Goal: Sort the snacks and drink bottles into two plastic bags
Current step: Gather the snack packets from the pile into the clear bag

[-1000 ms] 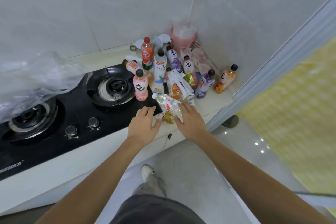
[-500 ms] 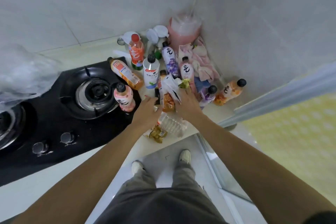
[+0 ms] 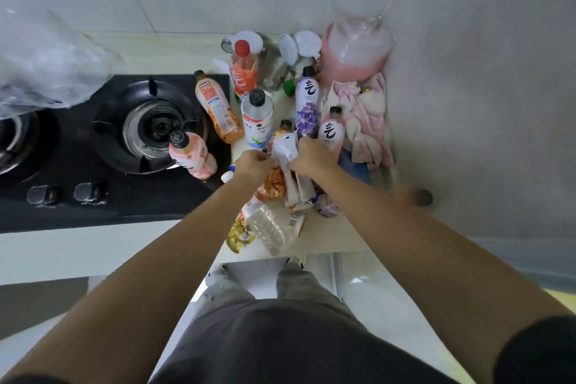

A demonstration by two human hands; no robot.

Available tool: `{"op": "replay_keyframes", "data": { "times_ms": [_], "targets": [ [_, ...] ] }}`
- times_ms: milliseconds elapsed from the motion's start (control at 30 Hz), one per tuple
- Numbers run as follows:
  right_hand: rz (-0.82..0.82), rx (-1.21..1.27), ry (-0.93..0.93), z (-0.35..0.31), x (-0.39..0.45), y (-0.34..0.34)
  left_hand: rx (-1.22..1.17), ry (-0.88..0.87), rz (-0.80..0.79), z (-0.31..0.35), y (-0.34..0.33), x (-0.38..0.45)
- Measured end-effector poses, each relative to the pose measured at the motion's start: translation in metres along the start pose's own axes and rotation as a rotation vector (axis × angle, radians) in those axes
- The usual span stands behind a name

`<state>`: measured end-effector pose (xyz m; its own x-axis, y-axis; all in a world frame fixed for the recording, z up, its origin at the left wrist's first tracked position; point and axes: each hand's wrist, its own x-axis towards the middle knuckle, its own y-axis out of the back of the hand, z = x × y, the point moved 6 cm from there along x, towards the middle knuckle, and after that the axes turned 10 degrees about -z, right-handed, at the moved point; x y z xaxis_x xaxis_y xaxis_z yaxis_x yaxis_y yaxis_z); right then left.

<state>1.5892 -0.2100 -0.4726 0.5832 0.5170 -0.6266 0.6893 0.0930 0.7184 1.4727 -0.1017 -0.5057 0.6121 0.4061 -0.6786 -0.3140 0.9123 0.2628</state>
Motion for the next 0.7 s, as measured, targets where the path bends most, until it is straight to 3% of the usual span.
{"op": "replay_keyframes", "data": {
  "times_ms": [267, 700],
  "targets": [
    [-0.170, -0.079, 0.026, 0.011, 0.022, 0.017, -0.182, 0.013, 0.061, 0.007, -0.015, 0.006],
    [-0.259, 0.118, 0.096, 0.019, 0.031, 0.022, 0.108, -0.014, 0.160, 0.015, -0.028, 0.008]
  ]
}}
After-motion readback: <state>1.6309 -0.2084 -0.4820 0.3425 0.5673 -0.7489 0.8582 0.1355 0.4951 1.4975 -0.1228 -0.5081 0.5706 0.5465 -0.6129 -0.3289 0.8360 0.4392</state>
